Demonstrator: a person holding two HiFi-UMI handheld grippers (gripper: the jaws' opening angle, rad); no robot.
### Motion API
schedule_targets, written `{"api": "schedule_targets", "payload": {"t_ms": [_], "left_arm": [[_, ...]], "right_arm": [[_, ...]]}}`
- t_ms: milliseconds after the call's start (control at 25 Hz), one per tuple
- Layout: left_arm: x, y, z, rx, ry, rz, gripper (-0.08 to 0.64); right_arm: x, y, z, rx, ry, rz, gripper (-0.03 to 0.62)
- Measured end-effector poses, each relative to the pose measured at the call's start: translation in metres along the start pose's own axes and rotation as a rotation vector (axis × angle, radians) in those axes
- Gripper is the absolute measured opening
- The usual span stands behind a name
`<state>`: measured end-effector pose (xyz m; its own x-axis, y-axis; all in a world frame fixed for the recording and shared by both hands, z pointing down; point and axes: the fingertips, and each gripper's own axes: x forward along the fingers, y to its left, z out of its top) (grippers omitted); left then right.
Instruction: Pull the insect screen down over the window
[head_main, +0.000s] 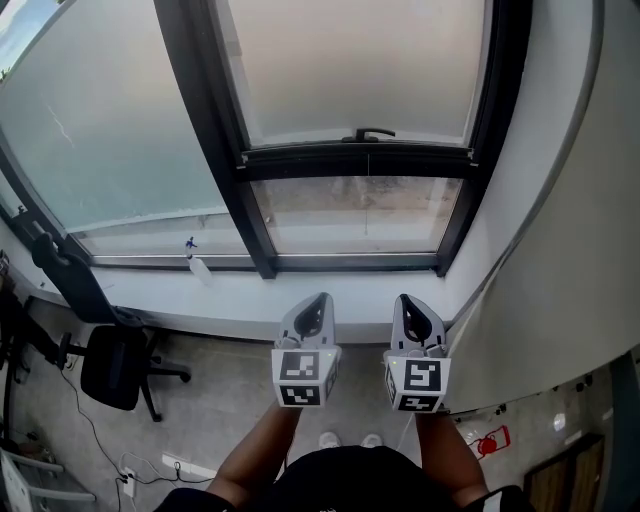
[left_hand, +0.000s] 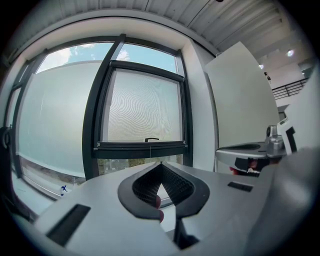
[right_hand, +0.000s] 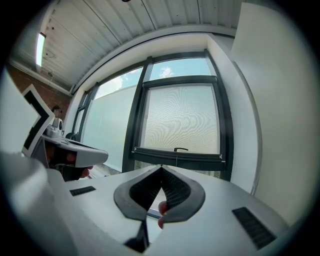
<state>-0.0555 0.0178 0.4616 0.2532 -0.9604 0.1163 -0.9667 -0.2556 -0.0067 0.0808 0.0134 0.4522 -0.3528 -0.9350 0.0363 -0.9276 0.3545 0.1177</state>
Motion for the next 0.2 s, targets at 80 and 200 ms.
{"api": "schedule_targets", "payload": {"t_ms": [80, 200], "left_arm": [[0.0, -0.0011, -0.0001, 0.002, 0.0, -0.002, 0.003], [0.0004, -0.0037, -0.0001, 0.007, -0.001, -0.005, 0.003]], "right_arm": [[0.0009, 0.0013, -0.0006, -0.001, 0.002, 0.006, 0.005], [0.0018, 0.0018, -0.003, -0.003, 0.008, 0.012, 0.005]]}}
